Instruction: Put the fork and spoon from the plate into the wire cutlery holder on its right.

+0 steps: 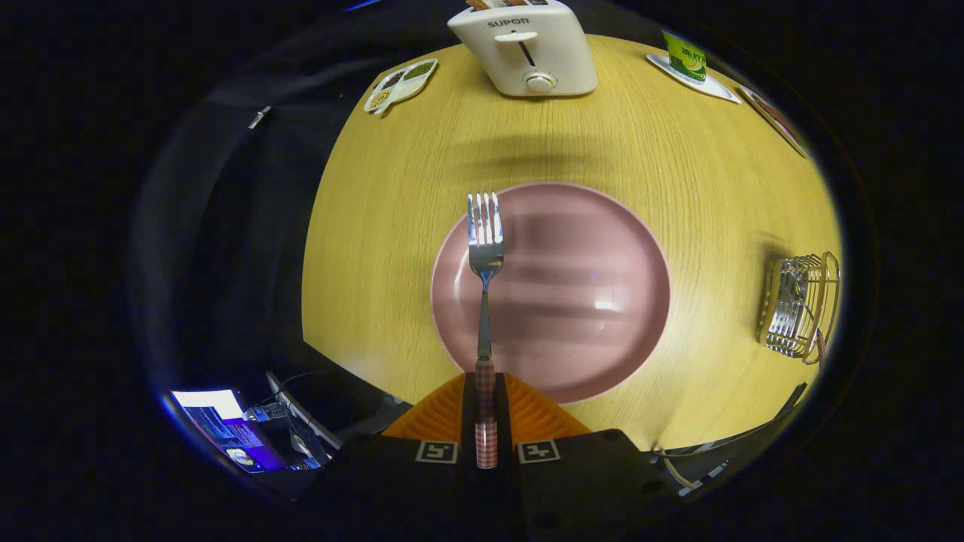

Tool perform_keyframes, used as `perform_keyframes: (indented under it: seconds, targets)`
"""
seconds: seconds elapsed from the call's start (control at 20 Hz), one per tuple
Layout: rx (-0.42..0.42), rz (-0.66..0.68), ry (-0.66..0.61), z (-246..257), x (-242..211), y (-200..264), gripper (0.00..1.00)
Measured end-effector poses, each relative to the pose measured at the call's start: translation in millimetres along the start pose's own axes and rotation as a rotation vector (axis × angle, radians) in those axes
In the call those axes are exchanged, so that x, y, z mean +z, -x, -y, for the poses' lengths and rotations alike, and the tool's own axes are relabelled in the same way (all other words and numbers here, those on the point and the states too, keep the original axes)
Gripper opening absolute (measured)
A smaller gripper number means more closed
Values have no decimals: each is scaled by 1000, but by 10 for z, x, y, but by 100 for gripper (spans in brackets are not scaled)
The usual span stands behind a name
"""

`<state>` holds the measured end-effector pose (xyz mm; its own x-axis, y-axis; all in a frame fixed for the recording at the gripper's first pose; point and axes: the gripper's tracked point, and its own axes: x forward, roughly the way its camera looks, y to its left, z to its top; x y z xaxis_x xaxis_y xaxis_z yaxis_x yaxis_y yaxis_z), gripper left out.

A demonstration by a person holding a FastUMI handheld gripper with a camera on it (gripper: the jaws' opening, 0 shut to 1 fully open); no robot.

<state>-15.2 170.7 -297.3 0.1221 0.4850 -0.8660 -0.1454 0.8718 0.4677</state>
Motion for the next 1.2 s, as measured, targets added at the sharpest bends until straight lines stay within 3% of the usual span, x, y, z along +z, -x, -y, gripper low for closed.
perform_keyframes:
  seconds: [0.3, 0.6, 0.85, 1.2]
  targets:
    - [15, 24, 23, 506, -81, 881, 14]
    - [-86, -26, 27, 1443, -254, 1627, 14]
    - [-213, -249, 98, 2235, -404, 2039, 14]
    - [-301, -602, 188, 2616, -438, 2033, 14]
